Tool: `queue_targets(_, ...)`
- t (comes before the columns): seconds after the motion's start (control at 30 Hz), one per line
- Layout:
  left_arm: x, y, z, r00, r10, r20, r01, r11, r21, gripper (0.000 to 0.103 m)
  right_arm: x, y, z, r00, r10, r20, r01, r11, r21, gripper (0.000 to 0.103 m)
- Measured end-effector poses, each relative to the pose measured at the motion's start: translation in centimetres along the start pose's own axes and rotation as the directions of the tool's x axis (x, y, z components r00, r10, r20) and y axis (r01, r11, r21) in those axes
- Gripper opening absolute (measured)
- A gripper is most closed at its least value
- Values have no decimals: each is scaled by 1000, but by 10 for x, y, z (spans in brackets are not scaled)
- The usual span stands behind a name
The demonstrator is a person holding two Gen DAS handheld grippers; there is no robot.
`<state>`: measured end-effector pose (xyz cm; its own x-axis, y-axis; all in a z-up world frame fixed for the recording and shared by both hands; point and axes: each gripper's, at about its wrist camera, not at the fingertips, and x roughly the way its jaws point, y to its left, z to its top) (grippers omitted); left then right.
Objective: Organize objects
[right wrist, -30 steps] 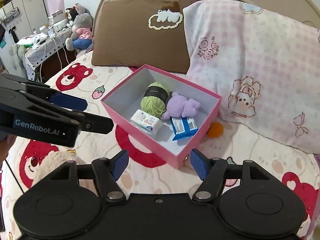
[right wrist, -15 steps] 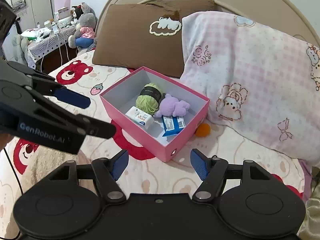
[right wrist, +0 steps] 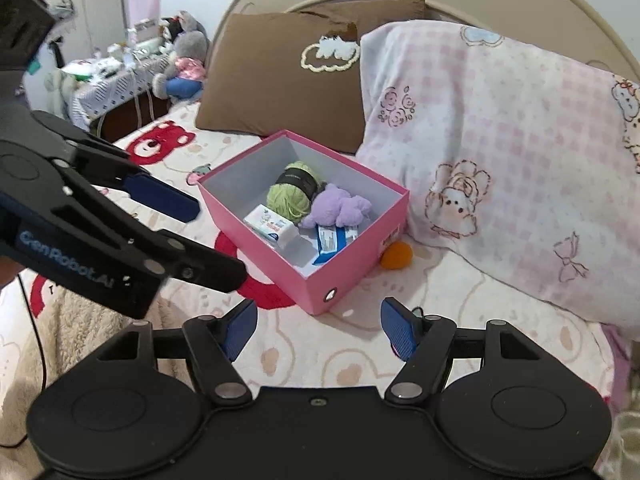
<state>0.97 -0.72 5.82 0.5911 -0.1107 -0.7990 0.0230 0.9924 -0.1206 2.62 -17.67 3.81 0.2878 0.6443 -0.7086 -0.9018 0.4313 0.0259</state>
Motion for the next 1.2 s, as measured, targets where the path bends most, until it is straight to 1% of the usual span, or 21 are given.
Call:
queue_targets(0.13, 22, -4, 10, 1000, -10, -15, 9, 999, -40, 71, 6, -23, -5, 998, 20, 56, -20, 1000, -2, 73)
queue_targets(0.27, 44, -4, 21, 1000, -14, -5, 13, 996, -85, 72, 18, -50, -10, 991, 42, 123, -43, 999, 3, 73)
queue_targets(0.33, 59, -6, 26, 1000, -13, -2, 13, 995, -94, 72, 28, -61, -12, 989, 43, 139, -42, 999, -10, 73)
queue_targets(0.47, 92, -11, 35, 1000, -15, 10, 15, 995, -103, 71, 55, -76, -16, 987, 30, 157, -15, 995, -94, 73)
queue_targets(0.53, 109, -13, 39, 1000, -4, 14, 6, 990, -138, 69, 65, -79, -19, 982, 14, 187, 12, 991, -136, 73)
queue_targets(0.57, 118, -13, 41, 1000, -9, 7, 10, 986, -166, 68, 72, -82, -20, 981, 18, 195, 13, 988, -156, 73)
queue_targets(0.63, 135, -11, 43, 1000, -18, 12, 20, 976, -219, 67, 85, -87, -21, 982, 35, 184, -2, 984, -176, 73)
queue_targets(0.77, 169, -10, 43, 999, 31, 26, -23, 966, -256, 55, 111, -97, -24, 983, 42, 177, -3, 977, -213, 73)
queue_targets(0.8, 177, -10, 42, 999, 34, 38, -23, 964, -264, 49, 117, -100, -25, 983, 45, 176, -6, 977, -213, 73)
queue_targets(0.83, 186, -9, 42, 999, 30, 46, -16, 961, -275, 46, 124, -104, -25, 983, 52, 175, -14, 978, -210, 73)
queue_targets(0.87, 192, -8, 42, 998, 32, 54, -16, 960, -280, 40, 133, -109, -26, 983, 57, 172, -21, 979, -201, 73)
queue_targets(0.9, 199, -8, 41, 997, 42, 65, -22, 960, -280, 36, 141, -114, -26, 984, 63, 166, -29, 980, -198, 73)
queue_targets(0.93, 205, -9, 40, 996, 43, 76, -20, 961, -275, 35, 149, -117, -26, 984, 69, 162, -35, 979, -202, 73)
queue_targets(1.0, 216, -9, 39, 994, 39, 101, -11, 966, -260, 25, 165, -123, -26, 985, 74, 155, -40, 976, -215, 73)
queue_targets(1.07, 225, -7, 38, 993, 45, 108, -16, 967, -255, 24, 181, -128, -25, 987, 87, 136, -54, 972, -227, 73)
queue_targets(1.2, 241, 0, 35, 995, 20, 97, 7, 963, -268, 20, 213, -137, -23, 988, 124, 93, -99, 967, -236, 71)
